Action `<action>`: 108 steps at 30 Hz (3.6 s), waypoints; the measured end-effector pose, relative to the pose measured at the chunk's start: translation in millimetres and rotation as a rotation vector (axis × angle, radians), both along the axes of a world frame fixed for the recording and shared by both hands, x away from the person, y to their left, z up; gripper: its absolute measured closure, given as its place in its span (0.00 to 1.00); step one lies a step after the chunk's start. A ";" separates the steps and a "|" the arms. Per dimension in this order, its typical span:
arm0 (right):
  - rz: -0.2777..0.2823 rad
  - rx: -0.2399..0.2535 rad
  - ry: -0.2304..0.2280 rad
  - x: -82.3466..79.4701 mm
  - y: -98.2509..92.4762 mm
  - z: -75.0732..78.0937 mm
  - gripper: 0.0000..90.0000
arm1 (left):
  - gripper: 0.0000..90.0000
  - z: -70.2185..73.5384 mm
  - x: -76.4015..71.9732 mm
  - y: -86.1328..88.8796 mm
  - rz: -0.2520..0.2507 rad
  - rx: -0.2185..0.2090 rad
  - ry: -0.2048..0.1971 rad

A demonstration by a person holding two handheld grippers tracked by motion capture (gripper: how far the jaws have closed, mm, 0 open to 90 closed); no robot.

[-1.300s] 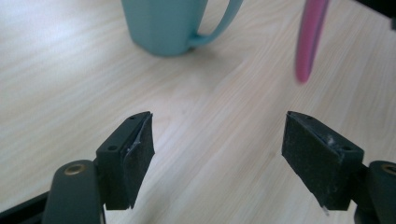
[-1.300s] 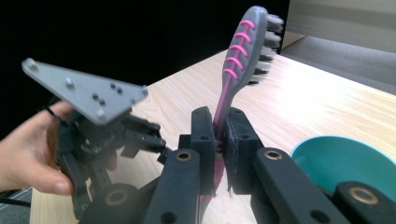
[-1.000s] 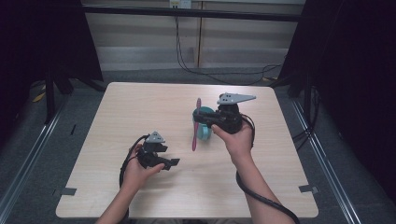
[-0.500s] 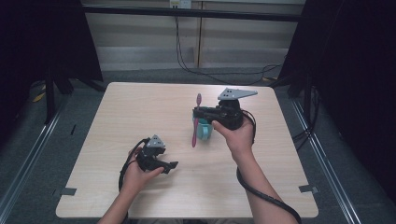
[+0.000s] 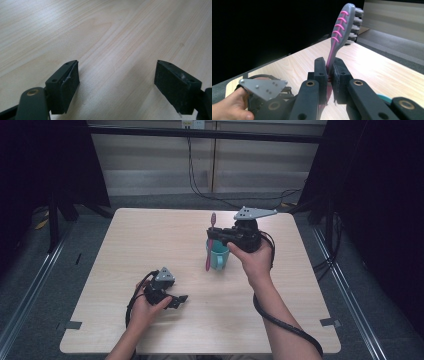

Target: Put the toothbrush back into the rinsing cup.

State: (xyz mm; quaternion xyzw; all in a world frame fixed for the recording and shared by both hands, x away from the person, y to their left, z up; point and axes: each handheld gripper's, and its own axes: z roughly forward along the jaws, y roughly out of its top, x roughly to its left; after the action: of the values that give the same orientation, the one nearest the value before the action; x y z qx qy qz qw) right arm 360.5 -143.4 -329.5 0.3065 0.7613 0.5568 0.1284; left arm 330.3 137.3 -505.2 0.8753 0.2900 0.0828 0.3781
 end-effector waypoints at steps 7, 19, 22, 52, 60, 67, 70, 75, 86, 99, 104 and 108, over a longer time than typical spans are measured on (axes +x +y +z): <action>-0.009 0.004 -0.010 4.7 0.8 5.0 0.93 | 0.17 -3.6 -2.8 -1.5 -0.039 0.016 -0.043; -0.043 0.011 -0.037 14.5 -2.4 16.5 0.93 | 0.16 -4.7 -3.4 -0.9 -0.037 0.005 -0.047; -0.053 0.011 -0.042 16.7 -3.8 18.3 0.93 | 0.16 -4.4 -3.5 -0.8 -0.036 0.012 -0.049; -0.175 0.006 -0.087 40.6 -24.8 17.6 0.93 | 0.16 -4.7 -4.1 -1.0 -0.041 0.008 -0.051; -0.199 -0.011 -0.078 48.9 -31.1 7.2 0.93 | 0.16 -4.8 -4.0 -1.1 -0.043 0.006 -0.050; -0.210 -0.028 -0.074 53.8 -32.5 -5.6 0.93 | 0.16 -5.2 -4.0 -1.2 -0.041 0.003 -0.053; -0.207 -0.057 -0.073 54.2 -29.3 -15.9 0.93 | 0.16 -5.2 -4.0 -1.2 -0.041 0.003 -0.053; -0.207 -0.082 -0.075 55.2 -25.4 -33.3 0.93 | 0.16 -5.2 -4.1 -1.3 -0.040 0.004 -0.054; -0.201 -0.085 -0.058 55.1 -25.6 -64.5 0.93 | 0.17 -5.0 -4.7 -1.2 -0.041 0.005 -0.051; -0.209 -0.084 -0.030 49.3 -31.7 -91.3 0.92 | 0.17 -4.6 -5.1 -0.7 -0.046 0.016 -0.056; -0.219 -0.083 -0.022 48.0 -32.8 -98.6 0.92 | 0.17 -4.5 -5.3 -0.7 -0.046 0.016 -0.056; -0.227 -0.077 -0.016 46.5 -35.4 -101.3 0.92 | 0.17 -4.6 -5.4 -0.7 -0.045 0.016 -0.056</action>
State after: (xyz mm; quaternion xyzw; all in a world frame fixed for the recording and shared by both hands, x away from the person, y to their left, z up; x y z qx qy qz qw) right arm 407.0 -178.8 -430.7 0.3811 0.7414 0.5116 0.2082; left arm 324.9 136.6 -509.7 0.8820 0.2588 0.1012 0.3806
